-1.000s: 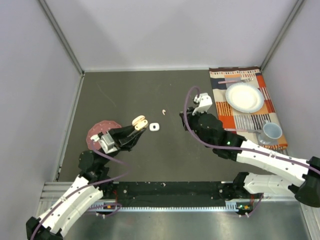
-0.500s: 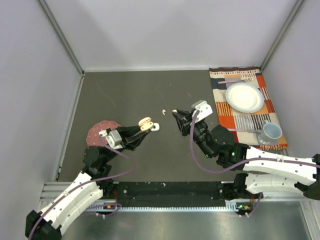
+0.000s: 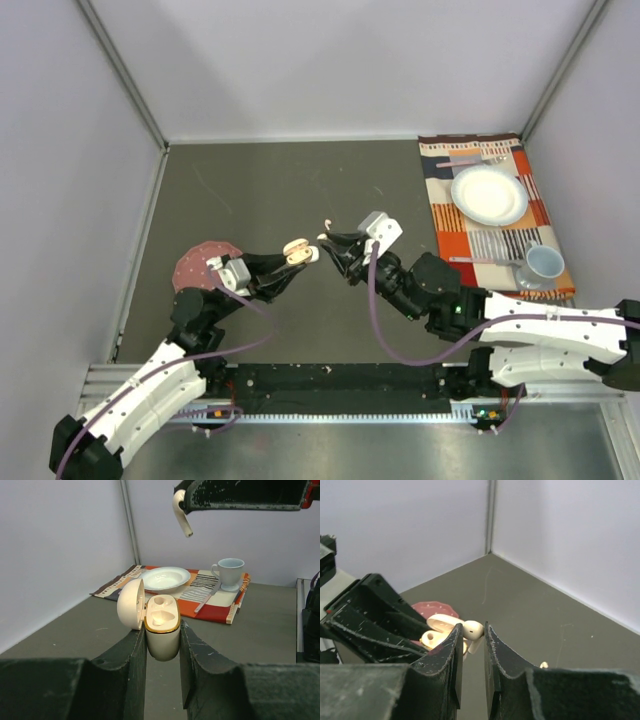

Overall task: Insert the wireless bluetooth earbuds into the charging case
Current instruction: Insert the right earbud into the right side groove of the charging case.

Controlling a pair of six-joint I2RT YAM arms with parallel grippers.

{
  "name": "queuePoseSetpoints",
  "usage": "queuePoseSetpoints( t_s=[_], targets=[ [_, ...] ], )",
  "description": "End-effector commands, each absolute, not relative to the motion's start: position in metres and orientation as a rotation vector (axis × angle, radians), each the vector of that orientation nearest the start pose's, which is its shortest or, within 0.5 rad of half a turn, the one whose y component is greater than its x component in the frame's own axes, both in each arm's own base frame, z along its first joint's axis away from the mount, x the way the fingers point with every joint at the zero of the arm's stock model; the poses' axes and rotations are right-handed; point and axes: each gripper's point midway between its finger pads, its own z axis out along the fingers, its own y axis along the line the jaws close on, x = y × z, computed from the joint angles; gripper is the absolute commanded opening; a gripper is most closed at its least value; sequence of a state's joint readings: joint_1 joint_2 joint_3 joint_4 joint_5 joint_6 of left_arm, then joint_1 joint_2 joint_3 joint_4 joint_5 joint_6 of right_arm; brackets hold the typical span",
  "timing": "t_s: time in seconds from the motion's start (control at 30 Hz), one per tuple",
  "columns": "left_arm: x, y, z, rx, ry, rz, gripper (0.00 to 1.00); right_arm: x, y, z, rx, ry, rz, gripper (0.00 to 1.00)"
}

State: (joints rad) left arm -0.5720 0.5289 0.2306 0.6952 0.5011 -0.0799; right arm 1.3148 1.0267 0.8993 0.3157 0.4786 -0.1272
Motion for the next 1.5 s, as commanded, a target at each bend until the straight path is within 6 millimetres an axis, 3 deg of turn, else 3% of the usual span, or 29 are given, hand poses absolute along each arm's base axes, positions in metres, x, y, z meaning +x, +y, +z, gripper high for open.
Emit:
queuePoseSetpoints(
  t_s=[0.0, 0.93, 1.47],
  targets=[
    [0.174, -0.219, 0.304, 0.730, 0.974, -0.866, 0.00, 0.161, 0.351, 0.385, -0.612, 1.258, 0.736, 0.00],
    [0.175, -0.216, 0.305, 0.711, 0.972, -0.852, 0.00, 0.174, 0.378, 0.355, -0.608, 1.292, 0.605, 0.00],
    [0.176, -0.213, 0.306, 0.697, 0.970, -0.839, 0.00, 0.179, 0.375, 0.348, -0.593, 1.307, 0.563, 0.00]
  ],
)
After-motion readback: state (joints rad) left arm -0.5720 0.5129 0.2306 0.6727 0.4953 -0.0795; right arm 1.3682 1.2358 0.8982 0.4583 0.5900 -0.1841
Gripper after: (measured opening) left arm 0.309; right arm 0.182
